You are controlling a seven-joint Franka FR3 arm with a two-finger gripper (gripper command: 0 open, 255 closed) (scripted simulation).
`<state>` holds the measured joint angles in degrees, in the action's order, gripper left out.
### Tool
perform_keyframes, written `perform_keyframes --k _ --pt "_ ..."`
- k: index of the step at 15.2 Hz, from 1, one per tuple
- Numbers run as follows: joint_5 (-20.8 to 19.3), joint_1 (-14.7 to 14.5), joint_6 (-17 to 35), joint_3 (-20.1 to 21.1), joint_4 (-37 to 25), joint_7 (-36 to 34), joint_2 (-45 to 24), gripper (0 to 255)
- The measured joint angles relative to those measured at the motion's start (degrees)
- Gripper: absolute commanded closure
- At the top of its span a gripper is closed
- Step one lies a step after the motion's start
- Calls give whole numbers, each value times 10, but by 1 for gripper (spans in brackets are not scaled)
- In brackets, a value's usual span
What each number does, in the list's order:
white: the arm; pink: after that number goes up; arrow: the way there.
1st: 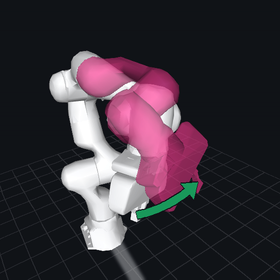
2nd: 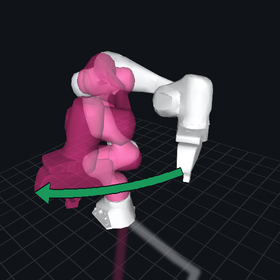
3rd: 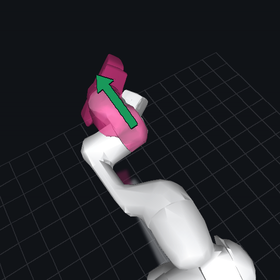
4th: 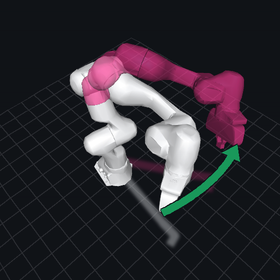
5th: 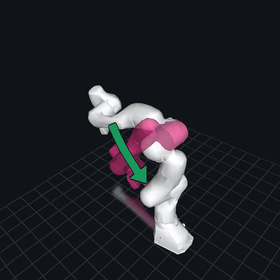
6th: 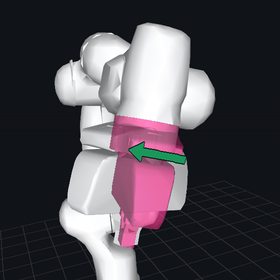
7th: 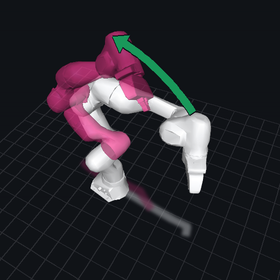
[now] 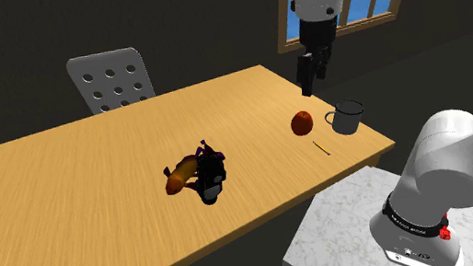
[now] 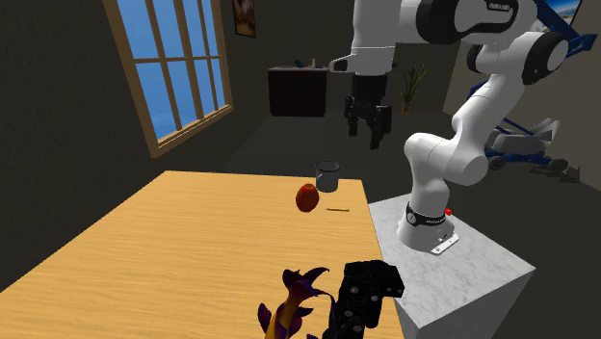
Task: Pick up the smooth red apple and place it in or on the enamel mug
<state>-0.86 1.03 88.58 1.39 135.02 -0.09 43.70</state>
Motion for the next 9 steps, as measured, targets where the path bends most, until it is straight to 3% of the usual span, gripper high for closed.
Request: perform_keyframes --k 3,9 --pt "-5 5 20 -12 17 10 -2 0" --pt "-28 29 116 -70 72 55 -34 0"
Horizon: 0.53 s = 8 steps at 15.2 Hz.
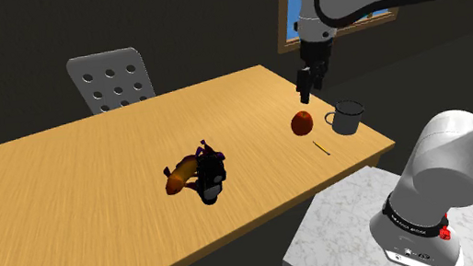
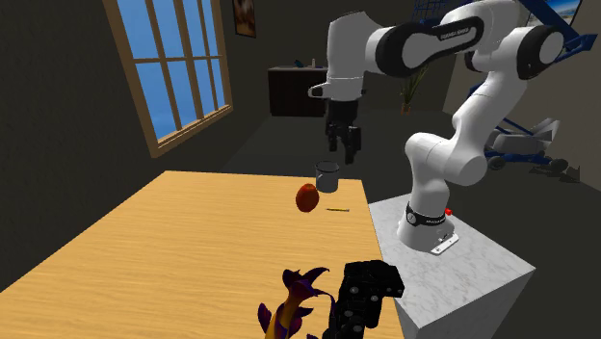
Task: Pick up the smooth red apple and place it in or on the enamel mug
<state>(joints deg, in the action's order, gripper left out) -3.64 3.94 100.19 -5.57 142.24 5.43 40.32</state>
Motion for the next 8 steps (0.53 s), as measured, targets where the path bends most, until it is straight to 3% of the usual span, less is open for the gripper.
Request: perform_keyframes --k 8 --pt "-16 26 147 -80 51 64 -86 0"
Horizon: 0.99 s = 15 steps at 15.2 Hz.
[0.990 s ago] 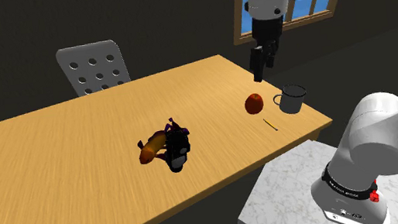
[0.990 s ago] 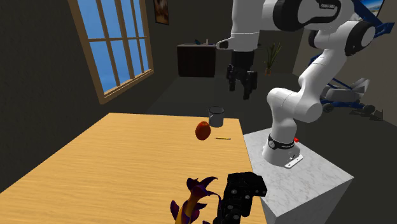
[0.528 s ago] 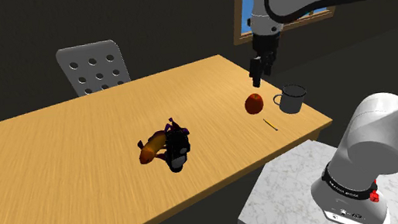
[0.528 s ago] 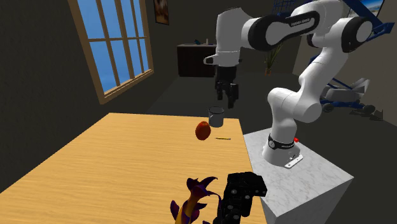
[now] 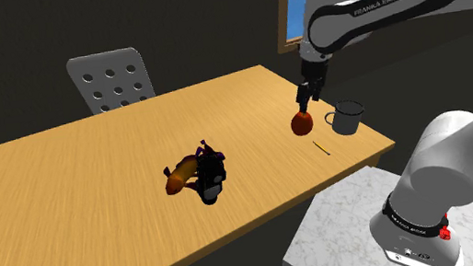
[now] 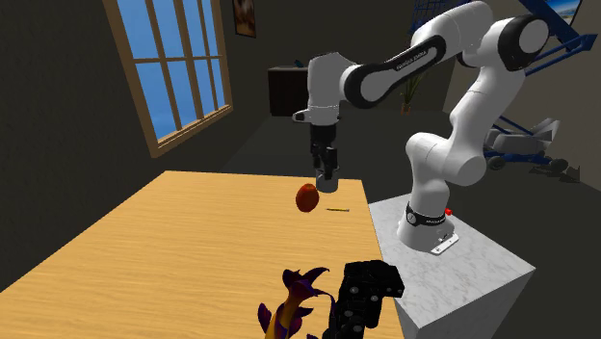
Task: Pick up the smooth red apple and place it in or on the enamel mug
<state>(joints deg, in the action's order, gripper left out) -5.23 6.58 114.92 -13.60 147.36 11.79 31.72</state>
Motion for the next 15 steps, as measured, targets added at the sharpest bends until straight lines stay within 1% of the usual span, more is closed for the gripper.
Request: perform_keyframes --k 3,6,11,15 --pt "3 7 58 -37 0 35 -56 0" --pt "6 8 89 -51 4 49 -82 0" --pt "12 4 138 -57 26 54 -109 0" --pt "12 4 149 -58 31 56 -114 0"
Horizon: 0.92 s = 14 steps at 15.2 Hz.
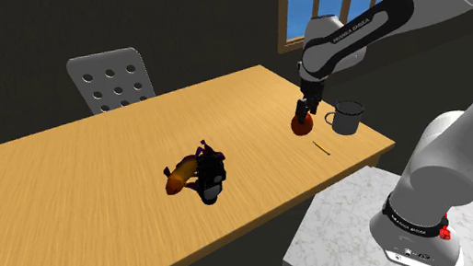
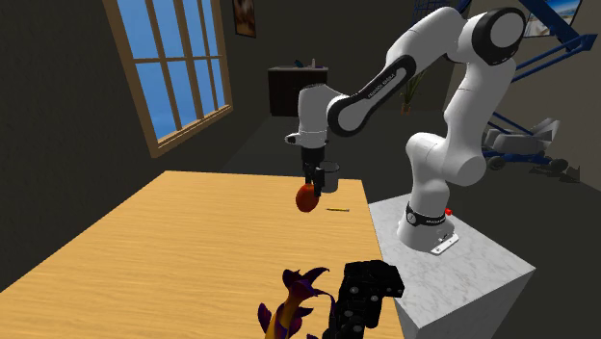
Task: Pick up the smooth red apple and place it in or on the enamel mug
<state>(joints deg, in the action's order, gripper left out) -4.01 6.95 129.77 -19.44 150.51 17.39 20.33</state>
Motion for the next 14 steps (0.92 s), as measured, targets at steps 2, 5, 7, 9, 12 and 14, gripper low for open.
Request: perform_keyframes --k 2,5,7,9,12,14 --pt "0 0 1 0 0 0 0 0" --pt "0 0 1 0 0 0 0 255" --pt "0 0 1 0 0 0 1 255" --pt "0 0 0 0 0 0 1 255" --pt "0 0 0 0 0 0 1 255" --pt "0 0 0 0 0 0 1 255"
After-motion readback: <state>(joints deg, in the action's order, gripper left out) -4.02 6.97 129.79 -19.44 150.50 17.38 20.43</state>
